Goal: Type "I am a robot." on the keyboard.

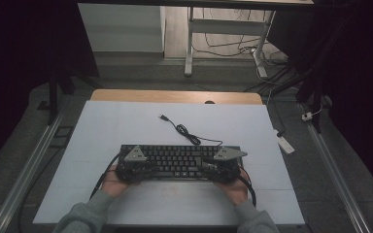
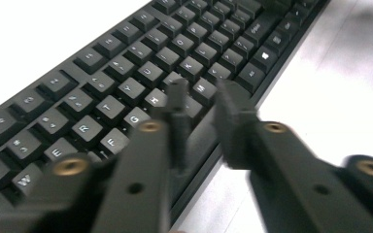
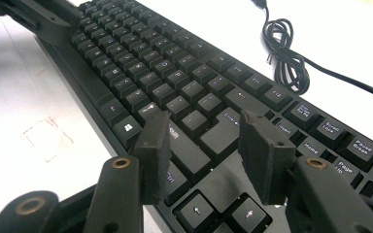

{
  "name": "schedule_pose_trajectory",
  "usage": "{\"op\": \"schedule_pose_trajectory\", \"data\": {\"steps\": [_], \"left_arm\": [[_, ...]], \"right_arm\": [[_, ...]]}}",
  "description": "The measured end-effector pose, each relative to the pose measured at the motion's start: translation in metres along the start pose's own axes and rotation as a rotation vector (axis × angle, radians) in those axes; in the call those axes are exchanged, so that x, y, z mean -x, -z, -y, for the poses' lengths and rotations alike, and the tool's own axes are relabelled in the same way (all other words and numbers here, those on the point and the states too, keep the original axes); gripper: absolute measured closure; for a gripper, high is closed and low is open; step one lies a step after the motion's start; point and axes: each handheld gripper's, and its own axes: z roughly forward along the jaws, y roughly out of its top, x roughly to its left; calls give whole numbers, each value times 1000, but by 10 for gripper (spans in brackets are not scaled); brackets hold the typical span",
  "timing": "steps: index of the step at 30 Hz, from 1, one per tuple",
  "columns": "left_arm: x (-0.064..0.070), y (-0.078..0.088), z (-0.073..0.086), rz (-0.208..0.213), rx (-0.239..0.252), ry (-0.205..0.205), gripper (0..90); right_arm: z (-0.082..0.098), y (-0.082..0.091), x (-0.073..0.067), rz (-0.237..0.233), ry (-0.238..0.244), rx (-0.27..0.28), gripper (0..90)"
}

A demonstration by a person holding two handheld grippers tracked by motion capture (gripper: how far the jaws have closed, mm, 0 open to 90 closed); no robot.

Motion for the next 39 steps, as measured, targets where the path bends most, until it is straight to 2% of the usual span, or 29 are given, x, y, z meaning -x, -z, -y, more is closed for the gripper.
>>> {"op": "schedule_pose_trajectory", "data": {"steps": [5, 11, 17, 31, 39], "left_arm": [[-3, 7, 0, -18, 8, 23, 483], [-11, 15, 2, -43, 22, 75, 398], [-19, 19, 4, -86, 6, 96, 303], [-26, 27, 4, -119, 23, 107, 282], [-34, 29, 7, -148, 21, 132, 351]], "right_arm": [[0, 0, -1, -3, 1, 7, 552], [0, 0, -1, -1, 4, 3, 552], [0, 0, -1, 5, 7, 1, 551], [0, 1, -1, 5, 6, 5, 550], [0, 1, -1, 5, 7, 1, 550]]}}
